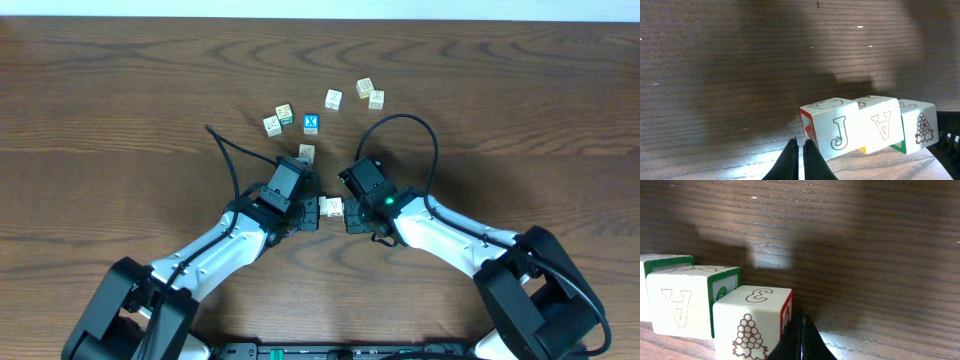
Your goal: Lift 3 blocks
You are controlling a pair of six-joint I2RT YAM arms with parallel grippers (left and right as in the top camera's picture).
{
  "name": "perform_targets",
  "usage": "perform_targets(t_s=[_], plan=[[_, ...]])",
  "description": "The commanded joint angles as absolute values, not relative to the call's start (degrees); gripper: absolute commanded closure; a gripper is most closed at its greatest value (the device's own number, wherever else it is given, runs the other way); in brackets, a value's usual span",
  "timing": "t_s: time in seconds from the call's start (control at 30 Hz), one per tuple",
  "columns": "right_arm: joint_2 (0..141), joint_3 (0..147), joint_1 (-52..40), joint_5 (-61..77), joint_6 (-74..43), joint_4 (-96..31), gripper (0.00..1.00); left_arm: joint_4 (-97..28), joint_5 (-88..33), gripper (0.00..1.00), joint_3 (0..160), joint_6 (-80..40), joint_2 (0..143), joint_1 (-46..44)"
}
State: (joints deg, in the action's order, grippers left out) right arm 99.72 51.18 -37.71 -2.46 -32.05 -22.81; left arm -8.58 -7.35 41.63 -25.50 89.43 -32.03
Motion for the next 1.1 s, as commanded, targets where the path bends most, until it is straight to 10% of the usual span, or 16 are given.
perform_targets(t_s=[0.0,1.07], plan=[[101.32,49.98,-35.46,-3.6,-32.77,-22.96,0.99,-8.69,-7.07,0.93,41.08,-25.76,89.91,-32.12],[101.3,49.98,-37.6,5.02,-33.8,-28.49,0.99,-9.1,-7.03,0.93,41.08,-25.74,89.91,-32.12]])
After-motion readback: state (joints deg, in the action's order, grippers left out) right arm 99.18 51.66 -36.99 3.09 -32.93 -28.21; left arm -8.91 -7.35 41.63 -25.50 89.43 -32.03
